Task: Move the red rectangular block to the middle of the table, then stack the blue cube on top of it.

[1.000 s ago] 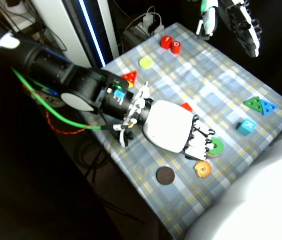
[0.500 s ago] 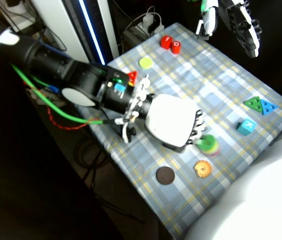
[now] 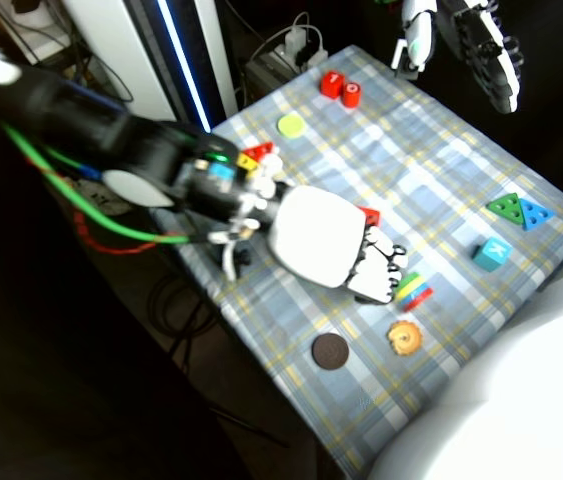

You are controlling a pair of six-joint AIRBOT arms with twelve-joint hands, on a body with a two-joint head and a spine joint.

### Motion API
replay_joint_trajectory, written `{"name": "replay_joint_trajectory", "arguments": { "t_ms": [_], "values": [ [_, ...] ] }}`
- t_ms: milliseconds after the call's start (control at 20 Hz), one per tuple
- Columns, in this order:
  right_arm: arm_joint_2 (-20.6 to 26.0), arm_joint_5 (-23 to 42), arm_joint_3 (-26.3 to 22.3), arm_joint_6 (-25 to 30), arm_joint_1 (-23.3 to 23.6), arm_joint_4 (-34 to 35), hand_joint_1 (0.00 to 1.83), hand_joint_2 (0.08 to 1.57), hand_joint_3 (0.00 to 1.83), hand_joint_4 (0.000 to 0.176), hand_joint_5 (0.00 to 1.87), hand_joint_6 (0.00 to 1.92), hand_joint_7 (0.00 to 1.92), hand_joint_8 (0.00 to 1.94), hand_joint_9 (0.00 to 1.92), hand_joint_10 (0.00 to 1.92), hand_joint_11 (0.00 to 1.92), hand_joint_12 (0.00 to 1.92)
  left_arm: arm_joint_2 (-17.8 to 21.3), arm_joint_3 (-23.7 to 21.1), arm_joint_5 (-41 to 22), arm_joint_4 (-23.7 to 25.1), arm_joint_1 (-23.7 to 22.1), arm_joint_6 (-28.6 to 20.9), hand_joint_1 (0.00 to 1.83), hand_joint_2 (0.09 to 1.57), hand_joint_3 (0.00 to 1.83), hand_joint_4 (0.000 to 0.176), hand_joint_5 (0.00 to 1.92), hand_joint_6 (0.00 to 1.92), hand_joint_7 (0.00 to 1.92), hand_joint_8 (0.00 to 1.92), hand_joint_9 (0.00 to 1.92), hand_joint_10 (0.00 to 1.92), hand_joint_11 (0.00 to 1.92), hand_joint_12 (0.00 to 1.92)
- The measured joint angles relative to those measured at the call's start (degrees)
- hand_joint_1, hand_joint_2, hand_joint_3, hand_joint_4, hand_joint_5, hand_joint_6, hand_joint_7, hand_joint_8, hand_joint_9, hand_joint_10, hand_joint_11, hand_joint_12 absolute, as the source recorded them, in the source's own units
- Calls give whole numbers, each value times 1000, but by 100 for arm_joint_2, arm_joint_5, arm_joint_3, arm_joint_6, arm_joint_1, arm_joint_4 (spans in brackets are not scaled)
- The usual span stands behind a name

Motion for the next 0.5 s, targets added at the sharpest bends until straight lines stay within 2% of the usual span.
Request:
{"name": "replay_joint_trajectory", "arguments": {
  "t_ms": [50,100,150,200,250,300,350,450,500],
  "values": [
    [138,107,-129,-2,0,-26,804,1154,1,2,242,1,312,3,224,697,56,1706,0,0,4,9,0,0,676,1392,0,38,64,2,0,0,0,0,0,0],
    [310,243,-295,0,2,-85,723,1153,0,46,225,0,286,0,173,844,46,1737,0,0,4,9,0,0,680,1390,0,44,58,0,0,0,0,0,0,0],
    [435,323,-415,-2,17,-131,659,1138,0,36,218,0,303,6,122,922,8,1750,0,0,0,-2,2,0,683,1391,0,41,63,3,0,0,0,0,0,0],
    [520,398,-496,-2,20,-146,654,1131,0,25,213,2,260,6,43,831,1,1594,0,0,2,-4,4,0,683,1391,0,43,63,2,0,0,0,0,0,0],
    [658,540,-636,-2,26,-199,664,1145,3,19,160,13,129,19,36,260,0,895,0,-7,0,-2,26,0,706,1390,0,36,83,10,0,0,0,0,0,0],
    [699,573,-678,-2,26,-227,664,1145,3,19,160,13,129,19,36,260,0,895,7,-7,-9,-11,39,-2,706,1390,0,36,83,10,0,0,0,0,0,0],
    [754,603,-739,-2,26,-245,628,1163,5,1,92,8,100,10,70,193,0,972,11,-9,-20,-11,66,-2,686,1391,0,34,79,7,0,0,0,0,0,0],
    [839,619,-824,-2,24,-343,633,1153,0,0,116,14,210,29,186,209,0,1345,11,-31,-33,-61,81,-11,684,1390,0,40,72,3,0,0,0,0,0,0],
    [857,656,-855,-2,-2,-361,682,1139,0,0,145,22,234,31,218,222,0,1376,15,-31,-48,-52,103,-13,704,1386,0,33,75,4,0,0,0,0,0,0]
  ]
}}
